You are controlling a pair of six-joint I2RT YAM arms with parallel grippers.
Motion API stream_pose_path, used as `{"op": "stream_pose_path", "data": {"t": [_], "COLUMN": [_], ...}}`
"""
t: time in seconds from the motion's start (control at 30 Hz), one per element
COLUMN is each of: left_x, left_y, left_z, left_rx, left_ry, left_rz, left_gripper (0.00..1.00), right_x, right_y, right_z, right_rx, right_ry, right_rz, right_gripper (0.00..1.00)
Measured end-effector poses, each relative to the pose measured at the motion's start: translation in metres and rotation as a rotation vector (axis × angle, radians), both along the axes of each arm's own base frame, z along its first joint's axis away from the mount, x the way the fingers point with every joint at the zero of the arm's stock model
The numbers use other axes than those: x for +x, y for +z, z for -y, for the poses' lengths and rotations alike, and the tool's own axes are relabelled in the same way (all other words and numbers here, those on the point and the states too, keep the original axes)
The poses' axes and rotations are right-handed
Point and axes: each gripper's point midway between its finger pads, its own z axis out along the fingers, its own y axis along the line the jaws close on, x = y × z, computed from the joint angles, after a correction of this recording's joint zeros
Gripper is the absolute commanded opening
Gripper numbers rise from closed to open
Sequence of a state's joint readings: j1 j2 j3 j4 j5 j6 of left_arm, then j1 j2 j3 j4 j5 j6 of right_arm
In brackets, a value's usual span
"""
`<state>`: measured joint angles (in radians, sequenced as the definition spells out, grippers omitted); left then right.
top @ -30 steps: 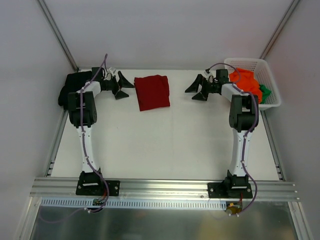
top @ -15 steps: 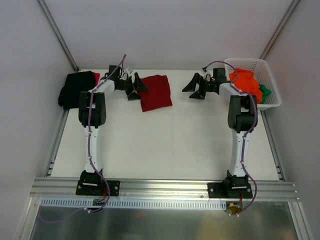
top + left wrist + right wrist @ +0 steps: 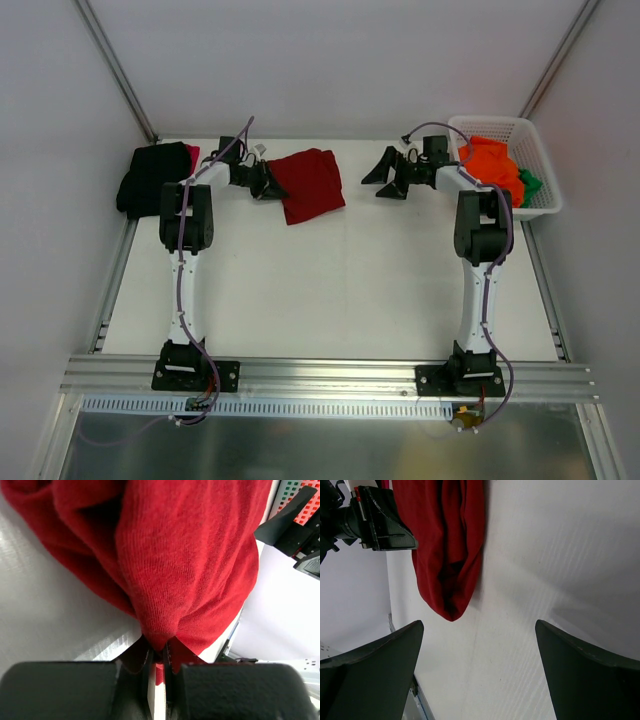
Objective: Fold and stack the t-shirts
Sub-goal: Fold the tshirt
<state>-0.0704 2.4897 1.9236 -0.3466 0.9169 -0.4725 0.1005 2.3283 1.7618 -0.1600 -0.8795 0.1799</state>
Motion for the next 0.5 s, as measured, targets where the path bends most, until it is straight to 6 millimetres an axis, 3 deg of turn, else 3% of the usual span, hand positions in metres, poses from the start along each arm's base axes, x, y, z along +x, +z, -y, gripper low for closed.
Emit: {"op": "stream_pose_path", "data": {"t": [0.13,0.33,0.5], "left_x": [0.0,-0.004,-0.008], "left_y": [0.0,0.0,0.001], "left_z": [0.001,0.0,0.0], "left_rx": [0.001,0.008,0.014], "left_ry": [-0.009,-0.034,-0.048], "left_rz": [0.009,0.025,0.018], "left_gripper": [0.0,0.0,0.0], "right_x": [0.004,0.043,0.027], "right_y": [0.004,0.012,-0.009], "right_z": [-0.003,-0.027,-0.059], "right_rx": [-0.001,0.03,0.031], "right_ry": [0.008,0.052,0.118], "right_rz": [0.002,0.065,-0.014], "right_gripper": [0.99,0.99,0.95]}}
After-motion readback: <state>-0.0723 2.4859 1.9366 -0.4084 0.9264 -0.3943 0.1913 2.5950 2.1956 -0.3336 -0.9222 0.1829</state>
